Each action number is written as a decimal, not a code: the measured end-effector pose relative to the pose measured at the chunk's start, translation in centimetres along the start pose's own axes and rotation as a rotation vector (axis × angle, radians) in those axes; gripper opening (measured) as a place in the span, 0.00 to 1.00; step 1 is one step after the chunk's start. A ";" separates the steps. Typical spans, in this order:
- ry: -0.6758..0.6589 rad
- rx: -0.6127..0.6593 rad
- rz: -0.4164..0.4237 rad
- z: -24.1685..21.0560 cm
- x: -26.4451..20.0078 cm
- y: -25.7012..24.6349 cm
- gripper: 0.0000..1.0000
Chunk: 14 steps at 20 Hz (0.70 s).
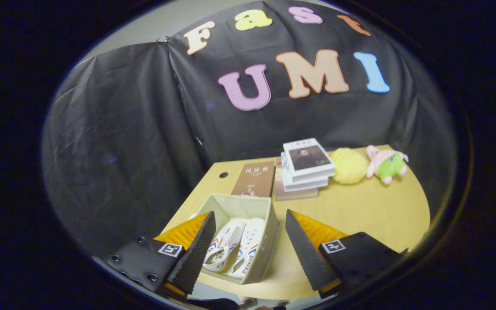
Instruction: Open the storage box then place both shoes into the box .Put the left shoe in first, then the right shoe, with the right side of both shoes facing outward in a uniform manner.
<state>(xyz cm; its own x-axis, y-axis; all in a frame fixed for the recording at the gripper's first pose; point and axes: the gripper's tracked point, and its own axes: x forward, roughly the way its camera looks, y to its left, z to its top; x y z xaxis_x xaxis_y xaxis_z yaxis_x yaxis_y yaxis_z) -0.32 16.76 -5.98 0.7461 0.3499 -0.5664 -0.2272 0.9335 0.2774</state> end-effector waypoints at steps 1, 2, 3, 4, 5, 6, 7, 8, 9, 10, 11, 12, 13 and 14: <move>-0.043 -0.011 -0.016 1.3 -1.0 -1.0 1.00; -0.082 -0.020 -0.039 2.5 -1.9 -2.0 1.00; -0.118 -0.034 -0.062 3.6 -2.9 -3.2 1.00; -0.151 -0.052 -0.082 4.5 -3.8 -4.2 1.00; -0.184 -0.073 -0.105 5.4 -4.8 -5.4 1.00; -0.217 -0.095 -0.131 6.4 -6.0 -6.6 1.00; -0.252 -0.115 -0.160 7.3 -7.0 -7.7 1.00; -0.292 -0.131 -0.184 7.9 -8.0 -8.7 1.00; -0.332 -0.147 -0.203 8.6 -9.1 -9.7 1.00; -0.373 -0.159 -0.222 9.1 -10.0 -10.5 1.00; -0.412 -0.169 -0.245 9.7 -11.1 -11.4 1.00; -0.448 -0.177 -0.267 10.1 -12.1 -12.3 1.00; -0.480 -0.179 -0.290 10.5 -13.0 -13.1 1.00; -0.509 -0.185 -0.304 10.7 -13.7 -13.7 1.00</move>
<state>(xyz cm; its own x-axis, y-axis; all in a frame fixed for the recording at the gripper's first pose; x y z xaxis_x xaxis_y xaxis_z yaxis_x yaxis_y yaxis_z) -0.73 -1.67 6.28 0.9889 0.0275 -0.1457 -0.0282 0.9996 -0.0028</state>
